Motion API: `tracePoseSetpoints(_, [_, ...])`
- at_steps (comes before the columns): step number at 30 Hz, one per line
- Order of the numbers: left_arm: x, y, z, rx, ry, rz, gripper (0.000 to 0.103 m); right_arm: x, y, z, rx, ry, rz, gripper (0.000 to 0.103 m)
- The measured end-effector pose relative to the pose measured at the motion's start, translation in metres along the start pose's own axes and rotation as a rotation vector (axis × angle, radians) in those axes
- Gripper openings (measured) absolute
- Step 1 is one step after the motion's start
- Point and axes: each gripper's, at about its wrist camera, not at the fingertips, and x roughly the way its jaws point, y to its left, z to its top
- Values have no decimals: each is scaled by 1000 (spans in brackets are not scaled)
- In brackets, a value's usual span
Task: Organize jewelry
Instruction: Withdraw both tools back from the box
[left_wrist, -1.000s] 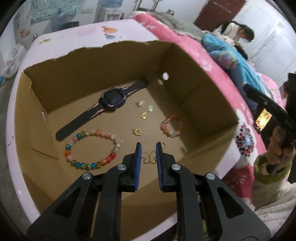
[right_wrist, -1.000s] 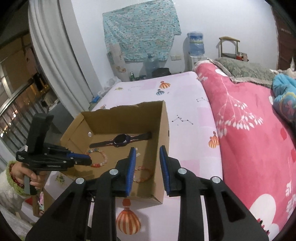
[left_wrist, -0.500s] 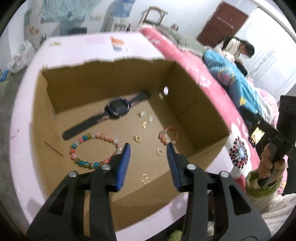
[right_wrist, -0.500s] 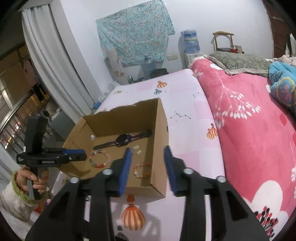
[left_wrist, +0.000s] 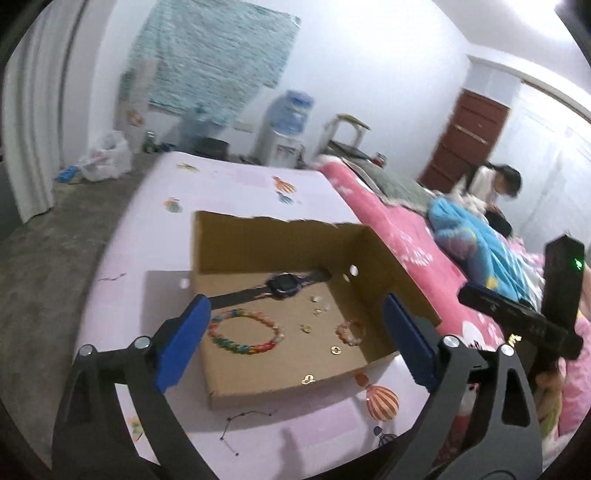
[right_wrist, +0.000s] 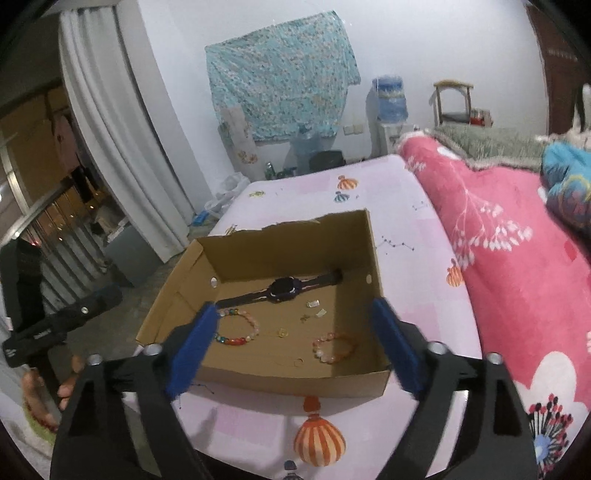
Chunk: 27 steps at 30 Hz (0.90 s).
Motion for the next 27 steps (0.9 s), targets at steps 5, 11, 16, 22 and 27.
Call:
tracePoseSetpoints(5, [-19, 11, -10, -41, -25, 163, 95, -11, 27, -7, -51, -14, -49, 96])
tracePoseSetpoints(11, [-34, 24, -25, -101, -38, 315, 95, -22, 53, -21, -141, -25, -125, 96])
tracePoseSetpoints(16, [-46, 21, -34, -75, -82, 448, 95, -12, 54, -29, -130, 34, -161, 96])
tracePoseSetpoints(22, [-57, 11, -40, -70, -119, 463, 95, -7, 55, -36, -115, 65, -208, 96])
tracePoseSetpoints(27, [-49, -3, -42, -31, -78, 517, 95, 0, 56, -43, -133, 102, -237, 96])
